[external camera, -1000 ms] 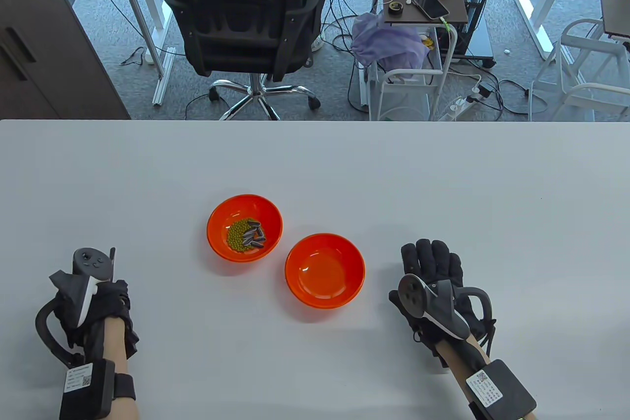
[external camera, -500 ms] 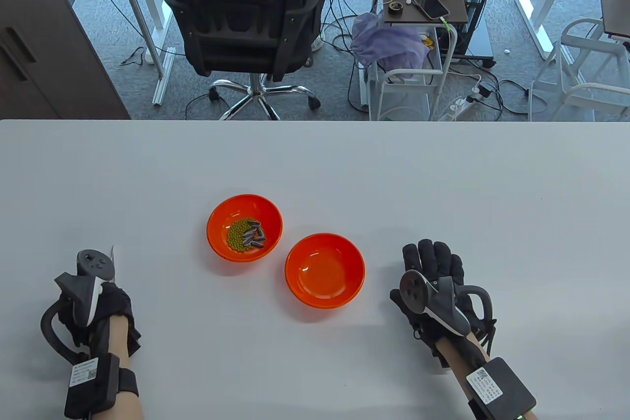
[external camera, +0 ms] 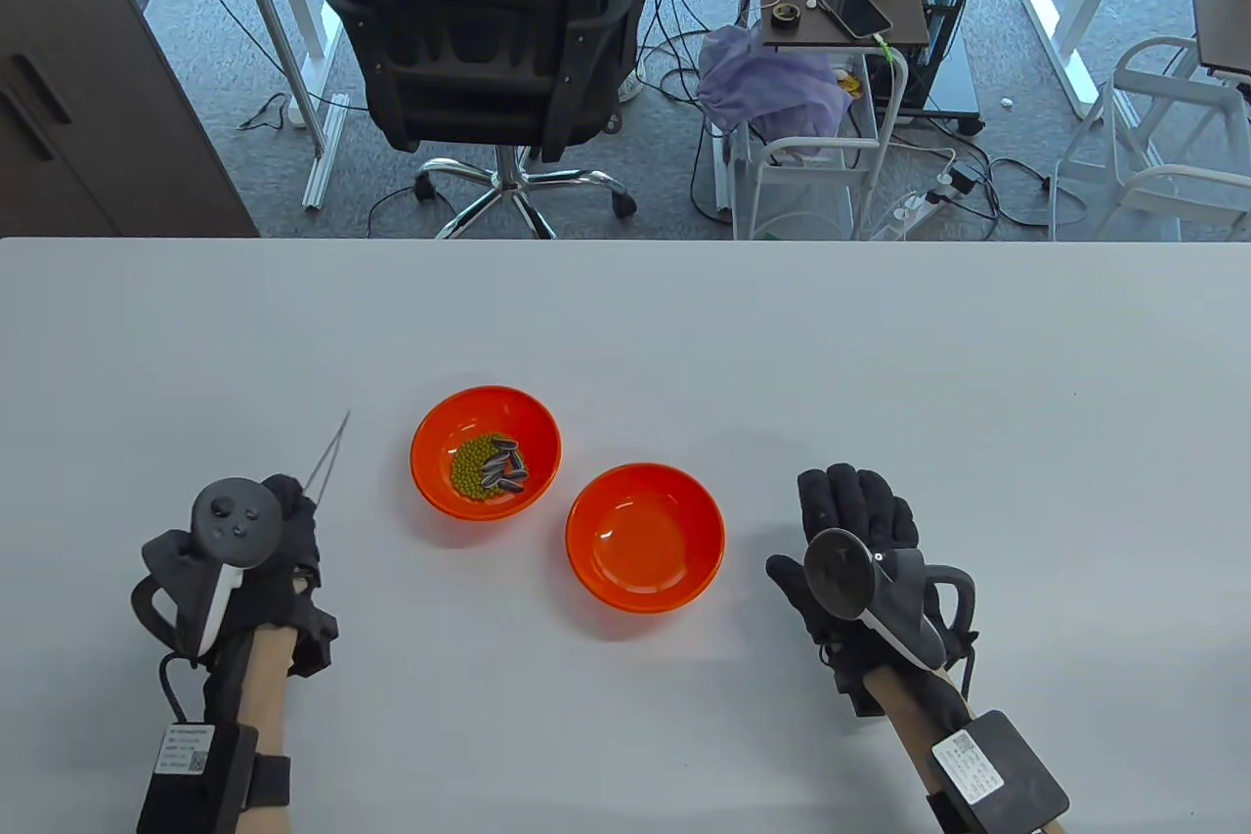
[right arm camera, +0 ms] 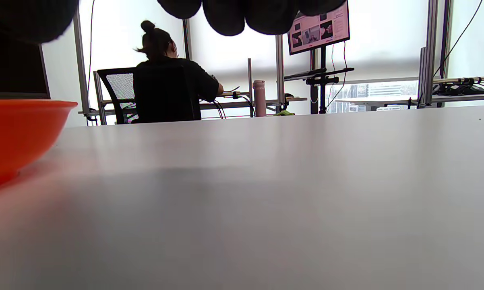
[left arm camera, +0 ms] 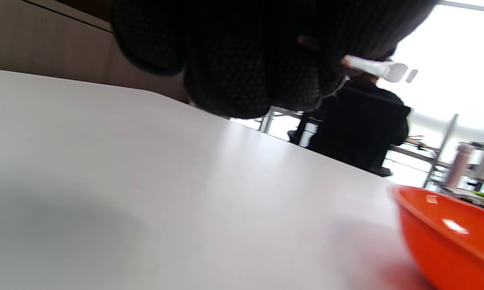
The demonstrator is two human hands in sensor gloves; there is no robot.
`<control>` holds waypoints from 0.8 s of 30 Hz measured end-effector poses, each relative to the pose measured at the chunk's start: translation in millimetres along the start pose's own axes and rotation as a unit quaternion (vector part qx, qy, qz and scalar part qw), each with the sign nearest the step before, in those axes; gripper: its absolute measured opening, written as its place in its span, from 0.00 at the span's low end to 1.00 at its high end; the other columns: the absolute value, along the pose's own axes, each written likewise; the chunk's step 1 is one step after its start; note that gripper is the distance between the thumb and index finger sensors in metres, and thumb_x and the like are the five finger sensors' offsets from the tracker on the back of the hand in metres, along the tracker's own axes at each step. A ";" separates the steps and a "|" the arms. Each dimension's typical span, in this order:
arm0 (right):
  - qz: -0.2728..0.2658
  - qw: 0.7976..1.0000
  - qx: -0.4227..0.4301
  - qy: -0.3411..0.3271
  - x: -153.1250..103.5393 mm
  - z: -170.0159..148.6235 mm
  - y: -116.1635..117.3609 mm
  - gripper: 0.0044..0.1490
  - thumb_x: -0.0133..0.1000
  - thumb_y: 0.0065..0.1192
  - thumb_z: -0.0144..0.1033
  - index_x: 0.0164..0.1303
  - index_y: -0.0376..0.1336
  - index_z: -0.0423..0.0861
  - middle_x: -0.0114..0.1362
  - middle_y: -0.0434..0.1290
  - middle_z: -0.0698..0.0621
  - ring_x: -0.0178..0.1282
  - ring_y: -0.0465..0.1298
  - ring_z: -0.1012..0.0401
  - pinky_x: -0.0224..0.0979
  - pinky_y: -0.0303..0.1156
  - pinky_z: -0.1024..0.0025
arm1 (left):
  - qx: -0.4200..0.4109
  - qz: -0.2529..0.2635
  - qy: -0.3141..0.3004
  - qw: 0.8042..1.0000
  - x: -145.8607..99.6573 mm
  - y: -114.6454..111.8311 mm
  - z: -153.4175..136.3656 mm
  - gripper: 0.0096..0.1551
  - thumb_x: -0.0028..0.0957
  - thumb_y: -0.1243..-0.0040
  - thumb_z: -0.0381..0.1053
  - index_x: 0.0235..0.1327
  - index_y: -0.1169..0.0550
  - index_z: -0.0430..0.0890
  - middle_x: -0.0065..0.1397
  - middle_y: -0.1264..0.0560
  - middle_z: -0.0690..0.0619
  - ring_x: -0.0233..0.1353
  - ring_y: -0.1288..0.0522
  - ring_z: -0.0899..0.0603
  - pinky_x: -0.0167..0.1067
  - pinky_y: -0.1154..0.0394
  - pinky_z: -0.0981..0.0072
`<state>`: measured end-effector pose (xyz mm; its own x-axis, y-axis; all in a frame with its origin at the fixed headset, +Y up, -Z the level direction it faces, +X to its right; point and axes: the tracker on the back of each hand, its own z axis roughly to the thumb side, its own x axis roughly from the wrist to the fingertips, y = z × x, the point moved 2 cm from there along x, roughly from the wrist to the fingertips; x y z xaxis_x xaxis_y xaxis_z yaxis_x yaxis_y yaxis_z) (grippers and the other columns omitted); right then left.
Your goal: Pick sunflower seeds with tweezers into bowl
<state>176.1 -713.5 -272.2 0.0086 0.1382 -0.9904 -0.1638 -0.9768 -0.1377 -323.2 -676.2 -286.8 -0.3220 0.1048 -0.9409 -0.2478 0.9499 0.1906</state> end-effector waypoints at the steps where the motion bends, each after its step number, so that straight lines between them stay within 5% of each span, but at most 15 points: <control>1: -0.007 1.000 0.009 -0.002 -0.7 1.2 -2.6 0.57 0.39 0.60 0.67 0.79 0.46 0.60 0.86 0.50 0.54 0.87 0.54 0.47 0.85 0.51 0.48 | -0.006 -0.003 -0.030 1.000 -5.2 0.7 15.6 0.19 0.48 0.33 0.53 0.50 0.13 0.50 0.45 0.13 0.51 0.43 0.14 0.44 0.60 0.21 0.46; 7: -0.056 0.996 0.066 -0.028 -9.1 13.3 -22.7 0.56 0.39 0.60 0.67 0.78 0.48 0.61 0.85 0.54 0.54 0.86 0.58 0.48 0.85 0.54 0.48 | -0.006 -0.044 -0.187 0.981 -40.9 -5.2 102.1 0.19 0.48 0.32 0.55 0.48 0.13 0.50 0.44 0.12 0.51 0.42 0.13 0.44 0.59 0.20 0.46; 14: -0.110 0.979 0.111 -0.131 -30.6 43.4 -40.5 0.52 0.38 0.61 0.67 0.75 0.53 0.62 0.82 0.59 0.56 0.84 0.62 0.50 0.85 0.57 0.49 | 0.013 -0.094 -0.328 0.940 -87.7 -26.7 182.4 0.19 0.47 0.31 0.57 0.45 0.12 0.51 0.41 0.11 0.52 0.39 0.13 0.45 0.57 0.18 0.48; 24: -0.095 0.972 0.023 -0.213 -42.2 72.9 -31.0 0.46 0.37 0.61 0.68 0.69 0.64 0.63 0.70 0.76 0.59 0.68 0.79 0.56 0.77 0.70 0.52 | -0.002 -0.135 -0.390 0.911 -107.9 -43.6 228.8 0.18 0.47 0.32 0.57 0.45 0.12 0.51 0.42 0.11 0.53 0.40 0.12 0.45 0.58 0.18 0.49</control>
<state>108.9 -677.1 -225.0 -0.3656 0.3797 -0.8498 -0.2425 -0.9203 -0.3068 -68.6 -661.5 -257.7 0.4982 0.0476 -0.8657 -0.2264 0.9710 -0.0769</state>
